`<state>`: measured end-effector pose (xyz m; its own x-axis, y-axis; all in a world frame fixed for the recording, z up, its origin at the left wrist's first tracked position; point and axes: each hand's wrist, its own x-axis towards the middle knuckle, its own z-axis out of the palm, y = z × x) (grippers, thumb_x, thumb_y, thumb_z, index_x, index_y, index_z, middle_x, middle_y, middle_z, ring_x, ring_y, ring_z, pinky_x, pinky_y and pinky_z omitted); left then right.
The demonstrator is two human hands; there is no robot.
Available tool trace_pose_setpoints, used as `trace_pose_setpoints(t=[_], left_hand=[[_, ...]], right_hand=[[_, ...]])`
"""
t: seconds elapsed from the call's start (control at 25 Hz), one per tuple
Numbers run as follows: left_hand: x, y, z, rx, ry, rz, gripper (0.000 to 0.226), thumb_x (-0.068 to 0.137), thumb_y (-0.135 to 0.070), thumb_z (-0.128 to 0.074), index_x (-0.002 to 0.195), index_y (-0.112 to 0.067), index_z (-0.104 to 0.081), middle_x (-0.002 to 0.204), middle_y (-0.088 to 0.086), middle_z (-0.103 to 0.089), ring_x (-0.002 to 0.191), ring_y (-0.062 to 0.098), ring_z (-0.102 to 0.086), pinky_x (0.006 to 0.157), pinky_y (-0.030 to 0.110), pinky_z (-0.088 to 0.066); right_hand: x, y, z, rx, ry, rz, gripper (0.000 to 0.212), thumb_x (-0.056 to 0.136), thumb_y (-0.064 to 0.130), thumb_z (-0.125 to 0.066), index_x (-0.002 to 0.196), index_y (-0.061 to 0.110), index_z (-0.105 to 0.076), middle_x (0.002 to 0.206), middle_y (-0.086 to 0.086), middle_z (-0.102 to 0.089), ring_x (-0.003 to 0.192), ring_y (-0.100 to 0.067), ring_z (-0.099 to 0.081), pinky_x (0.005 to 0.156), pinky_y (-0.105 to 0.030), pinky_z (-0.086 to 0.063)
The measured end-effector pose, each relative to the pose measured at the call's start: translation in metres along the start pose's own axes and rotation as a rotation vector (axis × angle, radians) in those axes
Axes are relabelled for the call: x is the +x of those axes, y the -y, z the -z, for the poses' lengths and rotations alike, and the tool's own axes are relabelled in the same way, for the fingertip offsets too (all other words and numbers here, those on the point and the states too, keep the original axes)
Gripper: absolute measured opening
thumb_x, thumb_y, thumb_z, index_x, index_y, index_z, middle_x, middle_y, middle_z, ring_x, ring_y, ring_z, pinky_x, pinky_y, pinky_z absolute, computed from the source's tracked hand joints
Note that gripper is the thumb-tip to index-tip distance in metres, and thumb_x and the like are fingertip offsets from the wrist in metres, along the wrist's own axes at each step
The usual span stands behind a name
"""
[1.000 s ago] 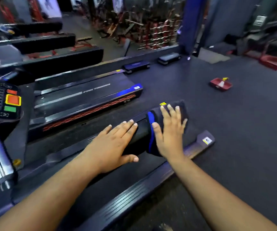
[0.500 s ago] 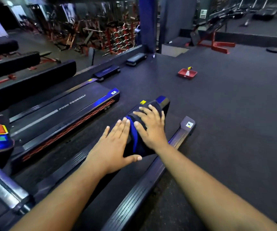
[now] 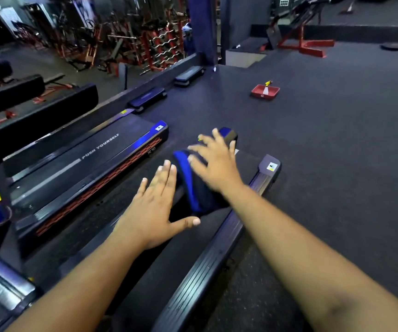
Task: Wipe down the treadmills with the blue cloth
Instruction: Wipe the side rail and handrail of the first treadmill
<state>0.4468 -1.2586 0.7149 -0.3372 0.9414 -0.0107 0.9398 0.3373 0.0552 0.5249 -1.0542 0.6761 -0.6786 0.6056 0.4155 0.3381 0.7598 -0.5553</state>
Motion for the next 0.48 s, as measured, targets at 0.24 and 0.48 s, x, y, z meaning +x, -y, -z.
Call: trace_pose_setpoints(t=[0.24, 0.48], left_hand=[[-0.001, -0.001, 0.0, 0.007, 0.018, 0.014, 0.125, 0.066, -0.097, -0.018, 0.151, -0.018, 0.029, 0.158, -0.004, 0.035, 0.146, 0.009, 0.029, 0.123, 0.04, 0.005], [0.001, -0.002, 0.001, 0.018, 0.027, 0.018, 0.125, 0.065, -0.099, -0.019, 0.15, -0.022, 0.03, 0.158, -0.004, 0.035, 0.148, 0.011, 0.026, 0.121, 0.04, 0.006]], right_hand=[[0.005, 0.024, -0.007, 0.025, -0.019, -0.215, 0.044, 0.092, 0.05, -0.049, 0.131, 0.033, -0.061, 0.156, 0.007, -0.038, 0.154, -0.019, 0.001, 0.117, -0.067, 0.002], [0.023, -0.005, 0.001, -0.014, -0.015, -0.088, 0.044, 0.091, 0.052, -0.046, 0.129, 0.036, -0.064, 0.154, 0.005, -0.042, 0.153, -0.022, -0.009, 0.115, -0.07, -0.002]])
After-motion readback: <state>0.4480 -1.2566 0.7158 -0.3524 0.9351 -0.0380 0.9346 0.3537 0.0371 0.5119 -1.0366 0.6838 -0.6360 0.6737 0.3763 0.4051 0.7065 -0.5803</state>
